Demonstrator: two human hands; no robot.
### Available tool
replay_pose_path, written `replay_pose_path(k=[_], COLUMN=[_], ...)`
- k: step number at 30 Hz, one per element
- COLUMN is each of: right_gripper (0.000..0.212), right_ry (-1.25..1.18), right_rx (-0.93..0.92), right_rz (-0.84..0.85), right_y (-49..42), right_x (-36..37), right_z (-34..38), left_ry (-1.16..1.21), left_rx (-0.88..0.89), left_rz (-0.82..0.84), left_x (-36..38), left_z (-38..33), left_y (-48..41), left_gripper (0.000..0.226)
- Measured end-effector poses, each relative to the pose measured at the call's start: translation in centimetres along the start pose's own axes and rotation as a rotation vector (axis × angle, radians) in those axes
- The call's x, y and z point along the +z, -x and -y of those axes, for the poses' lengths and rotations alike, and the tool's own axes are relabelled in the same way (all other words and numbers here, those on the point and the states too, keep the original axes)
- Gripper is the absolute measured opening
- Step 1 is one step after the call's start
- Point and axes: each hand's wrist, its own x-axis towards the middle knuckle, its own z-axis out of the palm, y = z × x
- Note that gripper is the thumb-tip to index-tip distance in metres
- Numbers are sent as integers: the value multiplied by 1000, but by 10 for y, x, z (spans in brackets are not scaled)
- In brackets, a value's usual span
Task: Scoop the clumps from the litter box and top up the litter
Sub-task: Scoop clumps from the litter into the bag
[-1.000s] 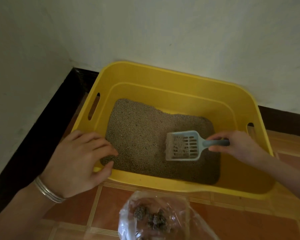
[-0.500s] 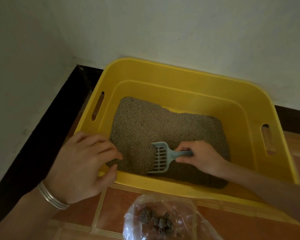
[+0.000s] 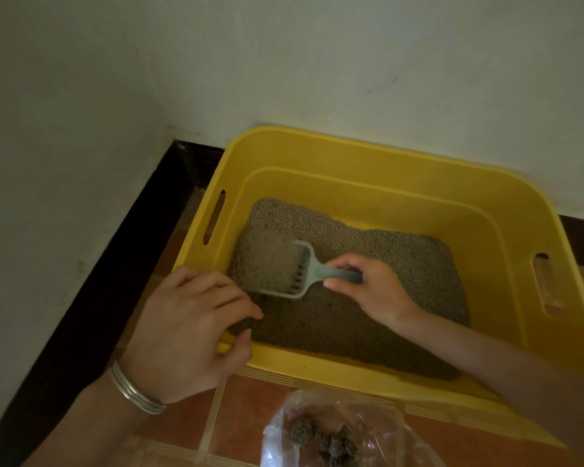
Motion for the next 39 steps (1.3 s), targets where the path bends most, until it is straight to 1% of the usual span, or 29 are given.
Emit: replay_pose_path(k=[4,8,12,19,23,28,32,34,39], right_gripper=[21,19,20,19,18,20,14,12,13], right_ry=[64,47,75,37,8,54,127,214,495], right_rx=[-8,-14,-19,-1,32,115,176,204,293], right_rz=[-138,-225,-264,-320,-339,-320,-295,-244,-27], right_y=[5,21,39,66,77,96,120,130,138], right_x=[-32,-56,-71,-83,-88,-99,-110,-113,-104], right_z=[1,2,5,15,14,8,-3,-7,-12], left_ry=[-20,-46,-66,-112,-99,-116,-130,-140,-90], left_rx=[-3,-8,-9,-5,-9,12,35,66,147], left_rz=[-3,-15,-6,-12,-30,-43,-43,-43,-52], left_x=[-1,-3,-2,-1,-1,-1,-1,1,12], left_z=[0,-1,-2,-2,-3,-2,-5,-10,-29], left_y=[1,1,2,1,1,1,1,1,-6], left_gripper=[24,23,24,27,27,30,31,31,29])
